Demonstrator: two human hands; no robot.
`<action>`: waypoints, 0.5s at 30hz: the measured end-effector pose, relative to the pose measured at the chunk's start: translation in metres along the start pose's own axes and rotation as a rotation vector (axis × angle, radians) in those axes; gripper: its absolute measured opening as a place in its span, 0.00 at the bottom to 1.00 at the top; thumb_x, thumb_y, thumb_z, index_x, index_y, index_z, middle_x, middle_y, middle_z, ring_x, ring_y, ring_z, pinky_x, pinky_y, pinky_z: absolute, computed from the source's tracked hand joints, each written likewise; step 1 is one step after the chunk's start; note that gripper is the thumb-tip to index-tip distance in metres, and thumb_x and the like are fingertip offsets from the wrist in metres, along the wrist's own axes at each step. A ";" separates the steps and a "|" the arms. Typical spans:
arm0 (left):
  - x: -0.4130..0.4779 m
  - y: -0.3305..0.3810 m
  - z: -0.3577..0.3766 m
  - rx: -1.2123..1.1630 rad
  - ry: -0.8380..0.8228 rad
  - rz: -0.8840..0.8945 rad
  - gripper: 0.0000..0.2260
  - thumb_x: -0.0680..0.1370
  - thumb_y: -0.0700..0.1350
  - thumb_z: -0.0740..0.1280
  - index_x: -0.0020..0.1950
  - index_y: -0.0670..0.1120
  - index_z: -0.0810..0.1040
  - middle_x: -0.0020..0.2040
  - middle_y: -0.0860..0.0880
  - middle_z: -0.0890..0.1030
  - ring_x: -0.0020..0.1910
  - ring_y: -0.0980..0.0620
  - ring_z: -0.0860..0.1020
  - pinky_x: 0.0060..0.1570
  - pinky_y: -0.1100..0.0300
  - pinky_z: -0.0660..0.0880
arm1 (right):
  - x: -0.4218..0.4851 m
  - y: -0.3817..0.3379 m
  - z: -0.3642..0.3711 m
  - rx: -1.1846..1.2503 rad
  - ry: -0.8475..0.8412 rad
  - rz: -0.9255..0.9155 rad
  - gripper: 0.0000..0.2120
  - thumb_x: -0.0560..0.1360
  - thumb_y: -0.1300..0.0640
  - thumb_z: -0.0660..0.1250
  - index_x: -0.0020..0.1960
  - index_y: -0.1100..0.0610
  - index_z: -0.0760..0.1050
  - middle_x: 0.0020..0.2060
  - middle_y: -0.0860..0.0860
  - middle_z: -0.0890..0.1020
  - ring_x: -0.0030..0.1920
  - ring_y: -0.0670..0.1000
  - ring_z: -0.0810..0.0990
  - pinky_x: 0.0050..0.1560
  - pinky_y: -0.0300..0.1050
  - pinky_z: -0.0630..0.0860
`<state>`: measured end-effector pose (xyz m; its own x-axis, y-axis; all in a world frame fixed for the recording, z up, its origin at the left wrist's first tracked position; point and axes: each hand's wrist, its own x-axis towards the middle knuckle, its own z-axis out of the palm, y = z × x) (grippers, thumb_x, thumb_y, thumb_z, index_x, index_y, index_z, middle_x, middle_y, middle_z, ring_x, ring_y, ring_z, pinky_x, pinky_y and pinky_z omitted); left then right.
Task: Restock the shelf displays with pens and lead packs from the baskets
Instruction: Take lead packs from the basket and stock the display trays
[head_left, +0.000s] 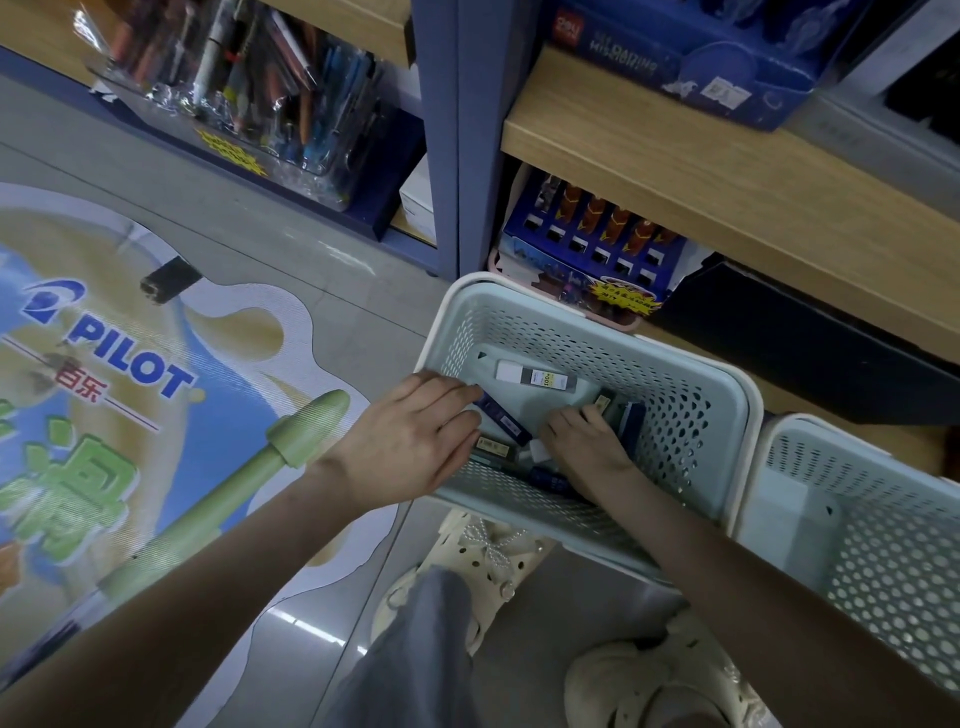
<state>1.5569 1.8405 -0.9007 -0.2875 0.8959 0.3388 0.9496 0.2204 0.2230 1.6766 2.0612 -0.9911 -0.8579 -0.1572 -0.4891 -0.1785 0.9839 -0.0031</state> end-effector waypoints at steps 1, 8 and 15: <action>0.000 0.000 0.000 0.000 0.000 0.002 0.12 0.81 0.44 0.62 0.46 0.40 0.82 0.54 0.41 0.82 0.52 0.43 0.77 0.55 0.51 0.75 | -0.003 0.000 0.001 -0.012 0.000 0.002 0.24 0.47 0.55 0.82 0.41 0.55 0.80 0.35 0.50 0.79 0.37 0.52 0.78 0.46 0.45 0.61; -0.002 0.003 -0.001 0.059 0.036 -0.049 0.10 0.80 0.43 0.63 0.46 0.39 0.81 0.53 0.41 0.82 0.52 0.42 0.78 0.56 0.51 0.73 | -0.007 0.007 -0.010 -0.025 0.180 0.031 0.20 0.48 0.67 0.77 0.39 0.59 0.79 0.29 0.52 0.80 0.36 0.54 0.80 0.61 0.55 0.70; -0.001 0.005 -0.001 0.058 0.022 -0.053 0.10 0.80 0.43 0.62 0.47 0.40 0.82 0.52 0.42 0.82 0.51 0.42 0.79 0.56 0.52 0.73 | 0.000 -0.001 -0.003 0.091 0.224 -0.022 0.21 0.54 0.66 0.77 0.46 0.59 0.78 0.35 0.53 0.81 0.39 0.54 0.80 0.56 0.49 0.64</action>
<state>1.5616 1.8404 -0.8993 -0.3397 0.8737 0.3482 0.9384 0.2899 0.1881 1.6751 2.0594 -0.9886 -0.9418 -0.1832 -0.2820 -0.1625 0.9821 -0.0953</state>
